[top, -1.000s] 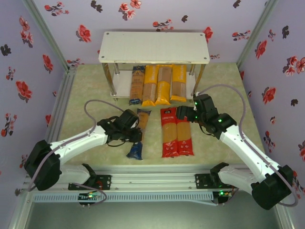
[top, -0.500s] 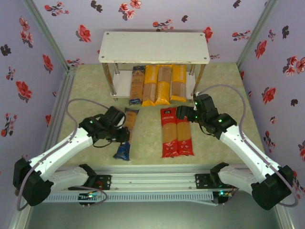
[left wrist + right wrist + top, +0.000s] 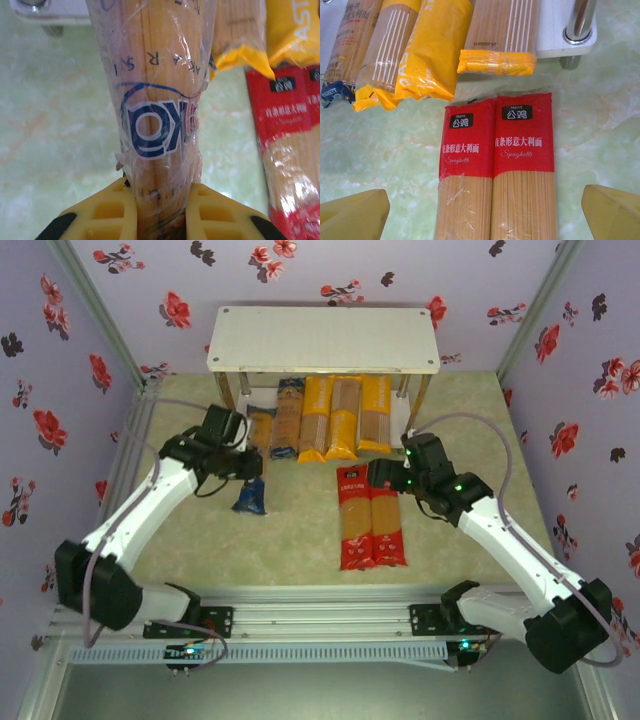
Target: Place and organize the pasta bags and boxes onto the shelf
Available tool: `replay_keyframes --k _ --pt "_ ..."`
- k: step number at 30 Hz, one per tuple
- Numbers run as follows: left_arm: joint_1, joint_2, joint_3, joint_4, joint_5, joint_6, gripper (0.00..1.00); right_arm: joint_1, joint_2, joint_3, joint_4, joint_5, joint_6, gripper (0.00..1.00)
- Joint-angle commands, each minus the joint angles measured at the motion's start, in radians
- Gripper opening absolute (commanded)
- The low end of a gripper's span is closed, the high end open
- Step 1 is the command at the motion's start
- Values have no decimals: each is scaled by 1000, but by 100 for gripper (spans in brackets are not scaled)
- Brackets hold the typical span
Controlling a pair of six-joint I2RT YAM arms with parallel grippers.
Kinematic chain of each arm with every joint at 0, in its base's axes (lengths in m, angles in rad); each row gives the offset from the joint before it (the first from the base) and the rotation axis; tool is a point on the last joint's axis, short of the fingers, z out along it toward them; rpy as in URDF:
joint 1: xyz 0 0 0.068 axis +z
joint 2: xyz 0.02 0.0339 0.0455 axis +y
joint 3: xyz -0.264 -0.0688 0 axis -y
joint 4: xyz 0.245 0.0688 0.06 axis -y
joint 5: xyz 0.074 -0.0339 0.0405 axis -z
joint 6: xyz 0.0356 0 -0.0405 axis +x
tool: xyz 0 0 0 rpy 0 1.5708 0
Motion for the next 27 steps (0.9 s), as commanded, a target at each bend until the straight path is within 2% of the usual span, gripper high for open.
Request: replay_keyframes --k 1,9,13,20,27 --pt "34 75 113 152 1 89 0 -7 28 51 2 -12 -20 99" --pt "60 297 289 237 -48 135 0 -7 86 78 11 -10 -35 99" --pt "60 381 347 264 -126 158 0 -7 114 87 14 -9 -39 99" --pt "61 460 365 348 -275 169 0 -7 152 102 14 -10 -46 99" --pt "60 507 365 429 -292 171 0 -9 178 105 23 -11 -46 99"
